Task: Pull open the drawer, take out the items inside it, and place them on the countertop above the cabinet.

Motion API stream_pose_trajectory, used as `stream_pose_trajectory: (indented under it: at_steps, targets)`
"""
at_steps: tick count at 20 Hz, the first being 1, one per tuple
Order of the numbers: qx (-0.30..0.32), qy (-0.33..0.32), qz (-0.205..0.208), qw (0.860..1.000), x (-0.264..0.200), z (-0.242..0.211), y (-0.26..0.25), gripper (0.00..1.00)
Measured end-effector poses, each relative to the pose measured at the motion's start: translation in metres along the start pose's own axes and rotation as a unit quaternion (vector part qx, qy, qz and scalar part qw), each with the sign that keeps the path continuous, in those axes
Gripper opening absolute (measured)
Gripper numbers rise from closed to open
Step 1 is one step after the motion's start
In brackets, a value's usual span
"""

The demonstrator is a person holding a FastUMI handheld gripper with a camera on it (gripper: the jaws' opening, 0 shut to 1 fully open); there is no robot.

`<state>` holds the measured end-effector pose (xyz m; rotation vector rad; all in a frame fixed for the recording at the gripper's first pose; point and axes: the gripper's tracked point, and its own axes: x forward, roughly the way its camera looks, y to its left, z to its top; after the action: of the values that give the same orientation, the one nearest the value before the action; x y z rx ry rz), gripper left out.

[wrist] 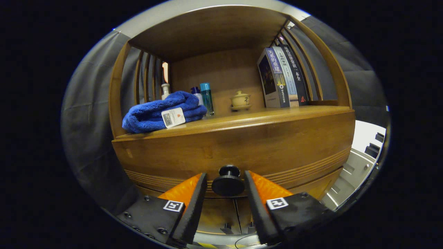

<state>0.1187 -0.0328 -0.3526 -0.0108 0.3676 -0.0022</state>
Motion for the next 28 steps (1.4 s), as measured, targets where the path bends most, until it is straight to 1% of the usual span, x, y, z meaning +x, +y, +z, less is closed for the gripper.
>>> stream_pose_trajectory:
  at_steps: [3, 7, 10, 11, 15, 18, 23, 28]
  targets:
    - [0.010, -0.006, 0.008, 1.000, 0.004, 0.001, 0.003, 0.53]
    - [0.009, -0.006, 0.004, 1.000, 0.001, 0.000, 0.002, 0.45]
    - [0.005, -0.013, -0.009, 1.000, 0.001, 0.001, 0.000, 0.39]
    - [0.005, -0.012, -0.008, 1.000, -0.002, 0.000, 0.001, 0.32]
    - [0.003, -0.004, 0.000, 1.000, -0.016, -0.003, 0.003, 0.32]
    - [0.004, 0.008, 0.008, 1.000, -0.038, -0.008, 0.003, 0.32]
    - [-0.011, 0.018, 0.017, 1.000, -0.080, -0.015, 0.005, 0.32]
    - [-0.022, 0.027, 0.023, 0.999, -0.107, -0.020, 0.006, 0.32]
